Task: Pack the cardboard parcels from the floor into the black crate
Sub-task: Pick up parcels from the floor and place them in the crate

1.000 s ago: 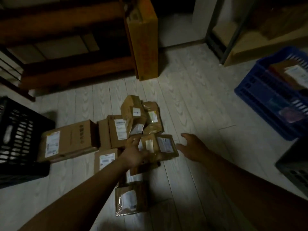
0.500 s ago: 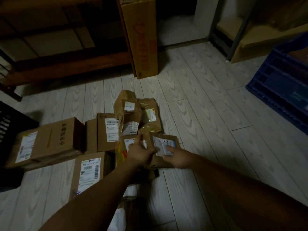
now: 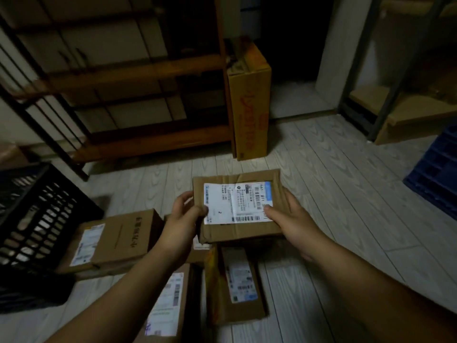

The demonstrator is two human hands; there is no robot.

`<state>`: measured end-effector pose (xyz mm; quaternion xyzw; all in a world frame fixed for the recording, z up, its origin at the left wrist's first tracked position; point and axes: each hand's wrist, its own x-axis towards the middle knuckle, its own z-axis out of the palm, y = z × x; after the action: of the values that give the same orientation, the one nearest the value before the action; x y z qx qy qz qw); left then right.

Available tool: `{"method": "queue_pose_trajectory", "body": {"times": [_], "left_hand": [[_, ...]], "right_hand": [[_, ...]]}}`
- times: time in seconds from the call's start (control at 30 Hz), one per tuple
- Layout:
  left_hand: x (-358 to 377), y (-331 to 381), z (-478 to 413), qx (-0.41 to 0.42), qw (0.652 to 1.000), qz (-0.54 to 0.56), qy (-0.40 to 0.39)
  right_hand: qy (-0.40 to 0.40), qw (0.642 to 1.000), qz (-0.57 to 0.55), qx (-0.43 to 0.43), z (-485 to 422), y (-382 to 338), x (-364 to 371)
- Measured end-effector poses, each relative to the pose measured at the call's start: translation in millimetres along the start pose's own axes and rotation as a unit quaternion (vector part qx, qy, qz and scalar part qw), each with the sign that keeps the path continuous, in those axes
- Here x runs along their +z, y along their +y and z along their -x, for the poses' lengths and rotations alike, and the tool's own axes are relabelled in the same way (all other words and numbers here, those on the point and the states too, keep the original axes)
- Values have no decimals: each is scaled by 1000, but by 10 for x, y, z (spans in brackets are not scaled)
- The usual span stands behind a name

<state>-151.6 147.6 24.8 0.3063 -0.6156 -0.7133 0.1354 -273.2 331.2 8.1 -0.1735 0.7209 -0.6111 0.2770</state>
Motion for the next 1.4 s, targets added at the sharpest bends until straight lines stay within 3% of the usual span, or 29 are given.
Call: {"method": "queue_pose_trajectory", "body": {"times": [0.17,0.4,0.67,0.9,1.07,1.4], "left_hand": [[-16,263,65,118,991,4,-68],[56,481,150,212,973,7,-91],[-2,562,171,235,968,10,-87],[-31,765,270,210,976,21,-57],[-41,1598,619,143,988,23,-49],[-322,4263,1871,76,994,-6,-74]], "right_hand": [[58,993,-3,-103,130,-405,70],[103,975,13,-197,288,-630,17],[109,969,26,-219,258,-711,108],[94,978,22,-184,315,-935,112],[95,989,0,-114,626,-1825,27],[100,994,33,-25,1648,-4573,154]]}}
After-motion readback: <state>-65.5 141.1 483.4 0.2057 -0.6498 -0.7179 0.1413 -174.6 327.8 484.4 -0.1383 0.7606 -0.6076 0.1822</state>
